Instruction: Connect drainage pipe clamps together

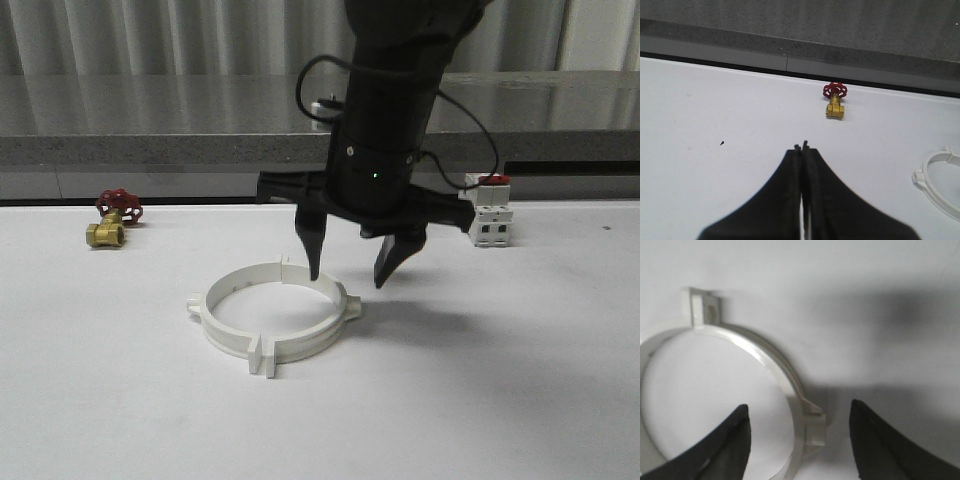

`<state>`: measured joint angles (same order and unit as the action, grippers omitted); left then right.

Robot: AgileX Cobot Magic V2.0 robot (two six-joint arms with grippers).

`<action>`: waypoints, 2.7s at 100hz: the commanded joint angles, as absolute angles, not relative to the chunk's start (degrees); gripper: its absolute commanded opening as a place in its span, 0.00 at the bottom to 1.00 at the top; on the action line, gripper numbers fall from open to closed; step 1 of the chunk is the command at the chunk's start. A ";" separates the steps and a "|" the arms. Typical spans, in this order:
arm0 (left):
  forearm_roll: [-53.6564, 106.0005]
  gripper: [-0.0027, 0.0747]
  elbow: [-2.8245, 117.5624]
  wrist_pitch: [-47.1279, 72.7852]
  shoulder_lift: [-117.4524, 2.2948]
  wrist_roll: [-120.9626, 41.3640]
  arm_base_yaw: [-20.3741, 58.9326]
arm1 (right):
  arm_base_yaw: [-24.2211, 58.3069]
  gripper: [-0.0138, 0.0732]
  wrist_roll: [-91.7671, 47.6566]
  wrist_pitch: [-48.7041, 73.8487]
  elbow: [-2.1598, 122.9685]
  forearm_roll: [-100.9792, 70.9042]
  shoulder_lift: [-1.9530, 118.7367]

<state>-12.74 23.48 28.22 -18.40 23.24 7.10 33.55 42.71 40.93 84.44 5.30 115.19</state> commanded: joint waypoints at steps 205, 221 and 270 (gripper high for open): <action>-12.68 0.01 24.95 24.29 -18.82 23.59 6.96 | 12.40 0.08 41.12 48.14 39.59 27.38 46.41; -12.68 0.01 24.95 24.29 -18.82 23.59 6.96 | 12.40 0.08 41.06 49.23 39.59 27.53 46.41; -12.68 0.01 24.95 24.29 -18.82 23.59 6.96 | 12.40 0.08 41.06 46.49 39.31 28.72 43.55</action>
<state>-12.74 23.48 28.22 -18.40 23.24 7.10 12.68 41.55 51.35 38.12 25.59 45.95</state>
